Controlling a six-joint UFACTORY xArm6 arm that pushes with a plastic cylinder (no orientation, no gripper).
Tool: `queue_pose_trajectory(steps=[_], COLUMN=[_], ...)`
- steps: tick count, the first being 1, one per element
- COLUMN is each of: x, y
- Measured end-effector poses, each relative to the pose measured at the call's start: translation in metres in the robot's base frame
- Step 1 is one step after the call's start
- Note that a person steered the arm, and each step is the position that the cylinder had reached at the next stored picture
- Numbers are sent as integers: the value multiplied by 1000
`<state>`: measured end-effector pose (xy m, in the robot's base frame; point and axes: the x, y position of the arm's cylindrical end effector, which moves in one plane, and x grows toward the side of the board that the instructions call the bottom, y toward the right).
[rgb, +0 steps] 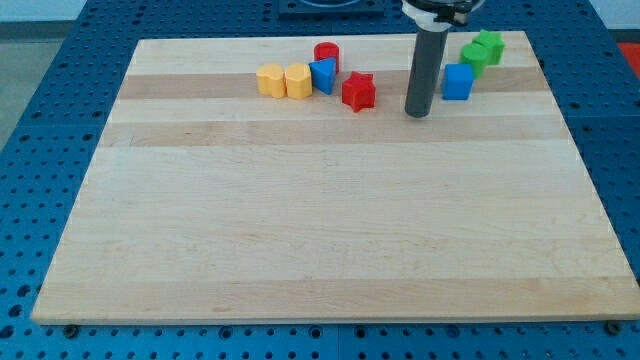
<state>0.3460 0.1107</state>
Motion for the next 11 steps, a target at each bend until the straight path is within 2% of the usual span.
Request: queue_pose_trajectory(steps=[1, 2, 5, 7, 9, 10, 11], x=[-35, -53, -58, -49, -51, 49, 54], y=[-6, -8, -9, -50, -55, -95, -95])
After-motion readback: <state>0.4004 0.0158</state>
